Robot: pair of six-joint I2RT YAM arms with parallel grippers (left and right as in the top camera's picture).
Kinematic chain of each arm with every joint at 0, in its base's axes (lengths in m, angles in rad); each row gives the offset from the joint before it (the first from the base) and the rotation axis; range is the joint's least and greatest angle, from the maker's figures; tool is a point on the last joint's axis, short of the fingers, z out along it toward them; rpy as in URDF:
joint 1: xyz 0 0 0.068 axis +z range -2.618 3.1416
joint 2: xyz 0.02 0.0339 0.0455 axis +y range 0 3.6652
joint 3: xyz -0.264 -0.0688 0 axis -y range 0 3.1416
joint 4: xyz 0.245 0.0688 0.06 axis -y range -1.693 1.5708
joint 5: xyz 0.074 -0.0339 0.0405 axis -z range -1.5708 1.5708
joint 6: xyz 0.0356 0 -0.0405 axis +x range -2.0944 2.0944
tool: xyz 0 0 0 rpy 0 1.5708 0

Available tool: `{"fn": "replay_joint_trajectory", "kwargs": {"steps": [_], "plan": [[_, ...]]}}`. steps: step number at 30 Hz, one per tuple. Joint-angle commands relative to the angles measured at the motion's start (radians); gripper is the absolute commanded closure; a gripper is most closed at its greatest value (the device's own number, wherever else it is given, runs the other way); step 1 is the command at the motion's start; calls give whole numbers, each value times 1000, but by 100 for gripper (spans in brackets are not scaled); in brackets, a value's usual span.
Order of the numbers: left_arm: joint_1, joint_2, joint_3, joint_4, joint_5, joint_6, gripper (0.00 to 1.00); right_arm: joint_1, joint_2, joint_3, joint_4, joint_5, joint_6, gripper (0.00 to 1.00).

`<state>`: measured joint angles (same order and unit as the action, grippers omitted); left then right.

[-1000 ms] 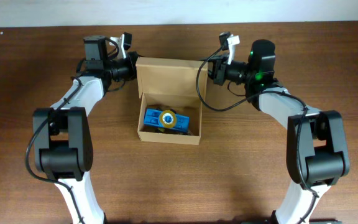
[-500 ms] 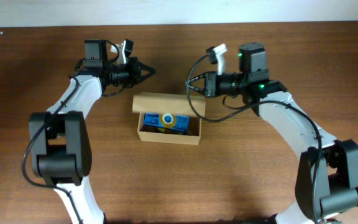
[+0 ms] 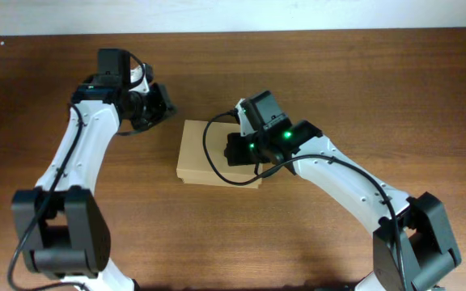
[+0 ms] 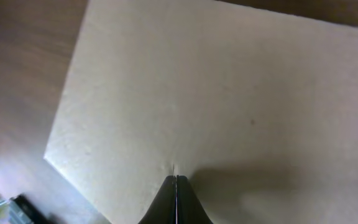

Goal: Pack container
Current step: 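Press the lid down over the box with both grippers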

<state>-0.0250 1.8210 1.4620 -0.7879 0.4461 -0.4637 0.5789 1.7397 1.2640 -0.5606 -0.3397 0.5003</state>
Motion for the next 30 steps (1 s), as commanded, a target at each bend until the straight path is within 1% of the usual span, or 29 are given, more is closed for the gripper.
{"fn": "replay_joint_trajectory", "kwargs": {"steps": [1,4,7,25,27,28,29,30], "plan": [[-18,-53,16,-79,-189,5,98,35,-9,14,-42,137,42,97],[-39,-60,16,-138,-238,5,98,63,14,14,-101,227,58,96],[-52,-60,16,-144,-238,5,98,72,47,13,-122,243,58,97],[-54,-61,16,-151,-245,6,98,72,85,15,-172,246,54,97],[-54,-71,18,-159,-243,11,98,71,70,37,-173,220,16,96],[-54,-82,27,-169,-241,20,93,72,56,66,-176,195,-18,96],[-54,-92,36,-175,-241,34,84,72,45,90,-181,185,-37,96],[-54,-110,57,-187,-241,56,69,72,27,137,-196,182,-66,82]]}}
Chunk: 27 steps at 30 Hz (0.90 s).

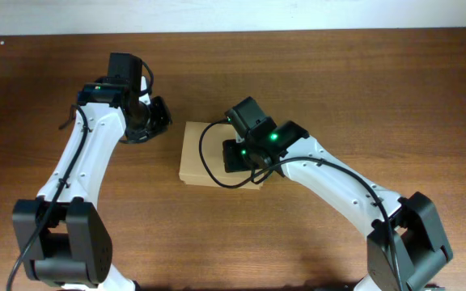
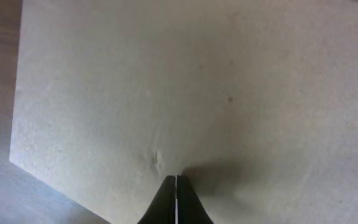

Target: Pack container

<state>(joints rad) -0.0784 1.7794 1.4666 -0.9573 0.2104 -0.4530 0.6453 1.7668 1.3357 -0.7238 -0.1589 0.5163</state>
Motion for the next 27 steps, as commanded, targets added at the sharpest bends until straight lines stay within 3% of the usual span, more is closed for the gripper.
{"fn": "replay_joint_trajectory", "kwargs": {"steps": [1,4,6,7,11,15,19,27], "plan": [[0,-85,71,-30,-6,60,57,5,-11,107,-48,1,-103,59],[0,-146,131,-67,-9,88,0,5,-24,265,-117,1,-177,29],[0,-180,150,-77,-9,88,0,5,-24,327,-145,2,-207,7],[0,-203,157,-79,-8,88,0,4,-24,370,-162,10,-213,1],[0,-309,163,-96,-4,88,0,-32,-34,466,-266,2,-226,1],[1,-394,162,-137,-15,114,0,-55,-97,467,-338,10,-407,1],[1,-505,162,-211,-34,160,0,-58,-215,467,-444,73,-526,1],[0,-837,153,-337,-94,171,0,-58,-504,449,-598,150,-622,1]]}}
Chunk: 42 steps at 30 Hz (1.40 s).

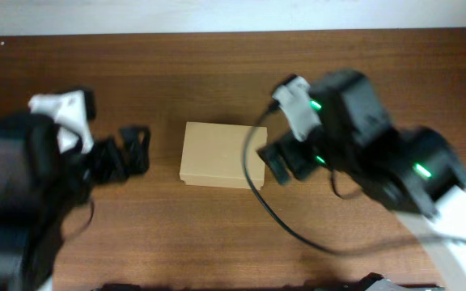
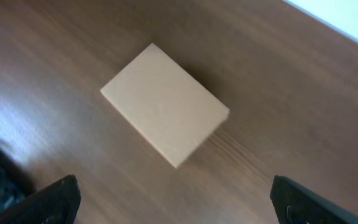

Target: Pack container

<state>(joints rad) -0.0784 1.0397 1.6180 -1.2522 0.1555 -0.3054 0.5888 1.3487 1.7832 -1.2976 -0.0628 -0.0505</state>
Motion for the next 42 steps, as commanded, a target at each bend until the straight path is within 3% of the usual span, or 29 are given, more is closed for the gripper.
{"fn": "replay_joint_trajectory", "kwargs": {"steps": [1,10,18,25,42], "plan": [[0,-123,-4,-56,-40,23,0,-2,-123,-17,-34,53,-72,1],[0,-449,-269,-62,-34,23,0,-1,-585,-472,120,45,-84,1],[0,-731,-631,80,-14,23,1,-1,-895,-768,275,7,-64,1],[0,-918,-882,198,29,14,0,-1,-937,-848,289,7,-65,1],[0,-918,-883,245,47,-22,0,-1,-937,-848,288,7,-65,1]]}}
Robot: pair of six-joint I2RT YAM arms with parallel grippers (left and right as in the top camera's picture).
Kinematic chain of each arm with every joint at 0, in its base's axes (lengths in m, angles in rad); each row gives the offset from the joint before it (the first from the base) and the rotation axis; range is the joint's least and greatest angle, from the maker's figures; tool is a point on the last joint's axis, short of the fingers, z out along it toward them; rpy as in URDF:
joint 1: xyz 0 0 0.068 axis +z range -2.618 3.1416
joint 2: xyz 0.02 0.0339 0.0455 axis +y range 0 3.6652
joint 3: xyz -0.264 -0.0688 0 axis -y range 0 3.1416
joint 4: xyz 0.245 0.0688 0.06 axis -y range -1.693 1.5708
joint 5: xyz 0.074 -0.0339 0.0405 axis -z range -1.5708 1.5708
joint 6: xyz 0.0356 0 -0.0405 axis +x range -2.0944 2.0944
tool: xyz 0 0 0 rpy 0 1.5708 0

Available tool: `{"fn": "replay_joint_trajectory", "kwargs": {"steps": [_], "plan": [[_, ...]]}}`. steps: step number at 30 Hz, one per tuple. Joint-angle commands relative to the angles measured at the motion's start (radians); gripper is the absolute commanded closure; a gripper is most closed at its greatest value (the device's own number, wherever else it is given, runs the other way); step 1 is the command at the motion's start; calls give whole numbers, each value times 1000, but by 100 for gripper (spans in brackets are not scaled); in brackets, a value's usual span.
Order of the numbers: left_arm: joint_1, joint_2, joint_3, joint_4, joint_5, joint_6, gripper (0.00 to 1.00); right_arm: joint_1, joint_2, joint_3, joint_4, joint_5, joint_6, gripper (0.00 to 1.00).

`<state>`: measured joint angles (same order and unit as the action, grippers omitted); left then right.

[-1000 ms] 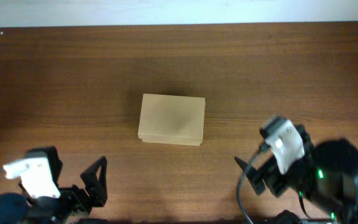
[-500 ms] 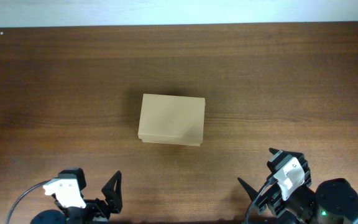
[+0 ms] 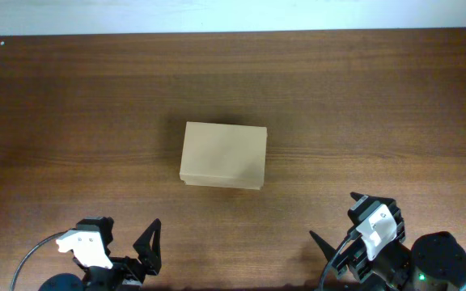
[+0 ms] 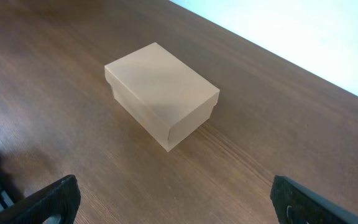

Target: Pack container

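A closed tan cardboard box (image 3: 222, 155) sits with its lid on in the middle of the wooden table (image 3: 362, 97). The right wrist view shows the same box (image 4: 160, 93) standing alone, nothing touching it. My right gripper (image 3: 345, 222) is pulled back to the table's front right edge. It is open, its dark fingertips (image 4: 48, 199) spread wide at the lower corners of its wrist view, with only bare wood around the right gripper (image 4: 179, 208). At the front left edge, my left gripper (image 3: 124, 234) is also open and well away from the box.
A pale wall strip (image 3: 233, 14) runs along the table's far edge. Both arm bases lie at the front edge, below the box.
Both arms were raised and blurred beside the box; now they are folded back at the table's front edge. The right gripper is still open. The box has not moved.
My right gripper was shut with its tips pressed on the box lid while the left gripper stood by the box's far left corner. It still pressed on the lid a second later. Then both arms were off the box, the right gripper open, and now they rest at the front edge.
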<state>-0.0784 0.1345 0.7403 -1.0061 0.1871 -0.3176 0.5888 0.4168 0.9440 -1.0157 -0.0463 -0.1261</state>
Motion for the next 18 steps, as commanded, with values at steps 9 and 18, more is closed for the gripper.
{"fn": "replay_joint_trajectory", "kwargs": {"steps": [9,18], "plan": [[1,-13,-7,4,-185,-2,0,-1,-5,-8,6,-9,10,1],[59,-101,-150,11,-300,242,0,-1,-5,-8,6,-9,11,1]]}}
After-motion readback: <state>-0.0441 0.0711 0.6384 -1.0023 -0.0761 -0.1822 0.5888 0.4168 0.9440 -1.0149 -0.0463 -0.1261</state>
